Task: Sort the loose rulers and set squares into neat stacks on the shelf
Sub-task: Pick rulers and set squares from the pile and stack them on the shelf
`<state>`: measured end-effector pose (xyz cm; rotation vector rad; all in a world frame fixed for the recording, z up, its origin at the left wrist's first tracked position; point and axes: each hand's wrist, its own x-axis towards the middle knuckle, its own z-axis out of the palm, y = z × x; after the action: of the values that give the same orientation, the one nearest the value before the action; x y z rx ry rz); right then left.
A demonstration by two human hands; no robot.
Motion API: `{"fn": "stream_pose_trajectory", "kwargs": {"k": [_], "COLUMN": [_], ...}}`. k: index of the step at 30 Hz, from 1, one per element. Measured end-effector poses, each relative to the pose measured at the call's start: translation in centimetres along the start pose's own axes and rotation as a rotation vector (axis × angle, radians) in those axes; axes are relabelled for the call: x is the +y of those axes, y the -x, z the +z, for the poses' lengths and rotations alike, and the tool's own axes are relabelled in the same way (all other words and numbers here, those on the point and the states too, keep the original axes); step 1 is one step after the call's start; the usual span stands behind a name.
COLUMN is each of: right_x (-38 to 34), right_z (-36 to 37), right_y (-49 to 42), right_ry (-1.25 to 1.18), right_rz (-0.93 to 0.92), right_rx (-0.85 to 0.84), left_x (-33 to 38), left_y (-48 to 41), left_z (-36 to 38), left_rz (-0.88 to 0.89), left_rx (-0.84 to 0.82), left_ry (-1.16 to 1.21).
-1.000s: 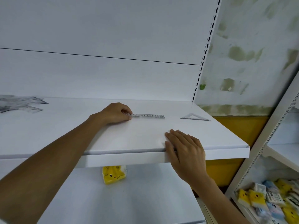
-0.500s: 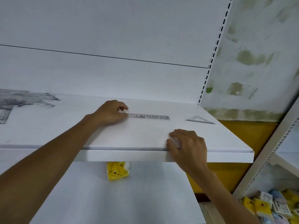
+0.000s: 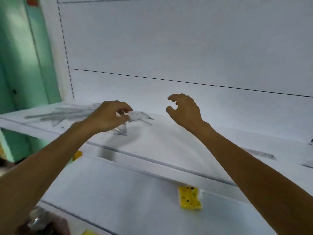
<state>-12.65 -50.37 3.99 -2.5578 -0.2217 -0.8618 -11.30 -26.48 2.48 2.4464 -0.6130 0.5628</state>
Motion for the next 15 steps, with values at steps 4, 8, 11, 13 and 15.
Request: {"fn": "stream_pose_trajectory", "kwargs": {"k": [4,8,11,13,15], "right_x": [-6.2,-10.9,-12.7,-13.3,-13.5], "right_z": [5.5,9.9,12.0,13.3,14.4], "right_y": [-3.0,-4.6,-5.6,-6.2,-6.9], "right_ry": [-0.071,-0.122,-0.162,-0.177,-0.170], "right_rz": [-0.051,-0.097,-0.120,-0.128,-0.135], "right_rx": [-0.106,-0.180,-0.203,-0.222,-0.249], "left_x": [-5.0,-9.5,-12.4,-14.0,-15.3], "left_y": [3.4,6.2,7.3,7.6,7.6], "left_z": [-5.0,-8.3,-10.3,-11.2,-11.4], "left_rz": [-0.047,-0.100,-0.126,-0.146,-0.153], "left_rx": [0.010,-0.010,-0.031,-0.008,0.002], "left_ry": [-0.074,-0.149,-0.198,-0.193,-0.193]}}
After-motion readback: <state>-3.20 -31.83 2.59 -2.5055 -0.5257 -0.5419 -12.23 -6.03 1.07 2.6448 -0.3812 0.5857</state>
